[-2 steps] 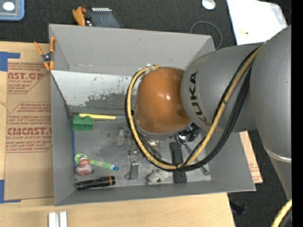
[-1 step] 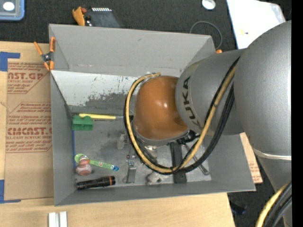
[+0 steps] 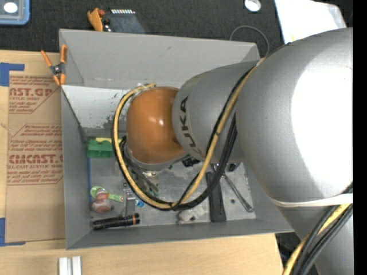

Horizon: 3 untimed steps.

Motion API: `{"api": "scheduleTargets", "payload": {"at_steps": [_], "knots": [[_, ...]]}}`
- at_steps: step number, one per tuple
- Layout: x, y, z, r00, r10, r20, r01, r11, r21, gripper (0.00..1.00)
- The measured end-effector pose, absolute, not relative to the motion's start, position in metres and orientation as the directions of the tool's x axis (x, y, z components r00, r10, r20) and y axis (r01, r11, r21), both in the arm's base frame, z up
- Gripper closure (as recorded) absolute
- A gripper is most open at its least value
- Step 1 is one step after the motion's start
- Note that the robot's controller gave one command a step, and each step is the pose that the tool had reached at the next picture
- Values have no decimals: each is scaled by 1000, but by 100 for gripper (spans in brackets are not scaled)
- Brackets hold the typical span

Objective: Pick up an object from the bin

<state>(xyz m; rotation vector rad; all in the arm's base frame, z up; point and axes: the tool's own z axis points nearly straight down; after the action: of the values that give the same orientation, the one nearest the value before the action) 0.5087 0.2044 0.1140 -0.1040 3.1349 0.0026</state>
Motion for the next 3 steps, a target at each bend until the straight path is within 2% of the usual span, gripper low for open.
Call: {"api": "scheduleTargets", "payload": {"at_steps": [1,2,3], "knots": [[539,222,70,-993,-117,2,-117,993,-3,100],[539,222,70,-993,-117,2,-117,993,-2,100],[506,197,74,-995,98,0,98,995,0,100]]}}
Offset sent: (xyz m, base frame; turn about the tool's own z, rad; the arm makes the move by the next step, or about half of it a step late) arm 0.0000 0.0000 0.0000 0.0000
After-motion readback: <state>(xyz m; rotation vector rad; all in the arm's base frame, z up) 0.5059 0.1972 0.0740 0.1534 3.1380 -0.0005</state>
